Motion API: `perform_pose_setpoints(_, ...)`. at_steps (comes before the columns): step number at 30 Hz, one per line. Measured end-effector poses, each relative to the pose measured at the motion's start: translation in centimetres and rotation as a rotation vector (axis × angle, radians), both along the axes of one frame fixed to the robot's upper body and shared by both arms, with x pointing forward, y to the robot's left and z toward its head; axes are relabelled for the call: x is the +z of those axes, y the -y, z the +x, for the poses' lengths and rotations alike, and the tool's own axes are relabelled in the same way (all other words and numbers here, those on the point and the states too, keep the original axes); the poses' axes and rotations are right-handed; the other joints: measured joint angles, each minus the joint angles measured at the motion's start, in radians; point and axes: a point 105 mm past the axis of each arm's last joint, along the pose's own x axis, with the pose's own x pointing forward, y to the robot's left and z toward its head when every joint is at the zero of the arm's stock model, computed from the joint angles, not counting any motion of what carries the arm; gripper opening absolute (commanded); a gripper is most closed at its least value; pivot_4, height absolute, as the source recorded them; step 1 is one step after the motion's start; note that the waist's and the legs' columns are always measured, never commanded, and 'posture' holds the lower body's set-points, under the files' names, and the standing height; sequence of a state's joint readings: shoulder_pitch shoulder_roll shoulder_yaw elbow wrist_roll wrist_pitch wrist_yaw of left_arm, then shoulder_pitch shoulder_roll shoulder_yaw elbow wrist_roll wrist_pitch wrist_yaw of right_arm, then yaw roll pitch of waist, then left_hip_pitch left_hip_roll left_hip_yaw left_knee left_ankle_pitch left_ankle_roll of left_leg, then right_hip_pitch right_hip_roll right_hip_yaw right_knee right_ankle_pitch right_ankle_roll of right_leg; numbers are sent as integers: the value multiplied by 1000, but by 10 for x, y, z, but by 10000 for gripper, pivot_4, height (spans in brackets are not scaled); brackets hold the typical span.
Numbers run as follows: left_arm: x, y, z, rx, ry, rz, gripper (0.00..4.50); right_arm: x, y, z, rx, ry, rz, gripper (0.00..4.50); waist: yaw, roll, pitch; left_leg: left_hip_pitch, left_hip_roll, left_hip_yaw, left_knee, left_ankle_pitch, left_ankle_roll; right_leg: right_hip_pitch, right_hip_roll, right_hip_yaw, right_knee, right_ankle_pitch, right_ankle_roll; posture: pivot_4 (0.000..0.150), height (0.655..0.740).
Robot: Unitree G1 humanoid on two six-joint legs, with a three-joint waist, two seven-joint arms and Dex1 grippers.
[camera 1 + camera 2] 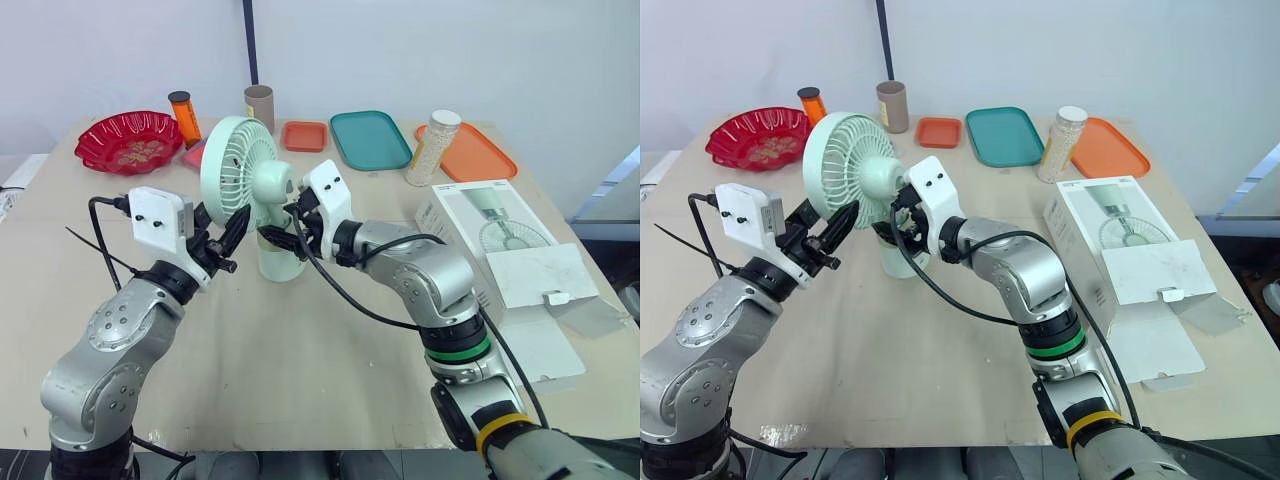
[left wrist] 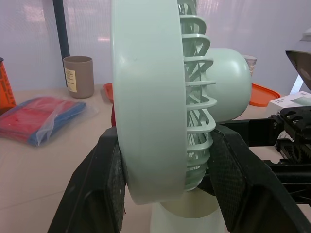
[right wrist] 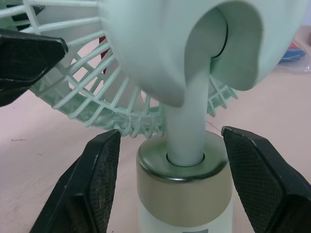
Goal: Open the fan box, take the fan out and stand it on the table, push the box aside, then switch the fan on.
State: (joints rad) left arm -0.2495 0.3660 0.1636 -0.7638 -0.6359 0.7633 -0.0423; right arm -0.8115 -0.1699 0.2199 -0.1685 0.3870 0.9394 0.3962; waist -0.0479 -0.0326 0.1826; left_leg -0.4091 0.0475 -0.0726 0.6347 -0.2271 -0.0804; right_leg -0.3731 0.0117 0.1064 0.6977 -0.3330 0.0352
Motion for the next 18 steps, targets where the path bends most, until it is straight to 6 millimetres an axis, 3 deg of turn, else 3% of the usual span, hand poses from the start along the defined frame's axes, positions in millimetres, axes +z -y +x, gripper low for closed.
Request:
perform_pose_setpoints(15,0,0,0,-1,0,-1,18928,0,-1,-1,12,0,-1,33757,0,0,0,0,0,0,0,0,0,0,0,0,0,0,0,1500,7400)
perform_pose_setpoints(16,0,0,0,-1,0,-1,18928,0,-1,-1,12,0,0,28646,0,0,0,0,0,0,0,0,0,0,0,0,0,0,0,1500,7400)
perform_pose_setpoints(18,0,0,0,0,-1,0,18928,0,-1,-1,14,2,1,26412,0,0,0,0,0,0,0,0,0,0,0,0,0,0,0,1500,7400)
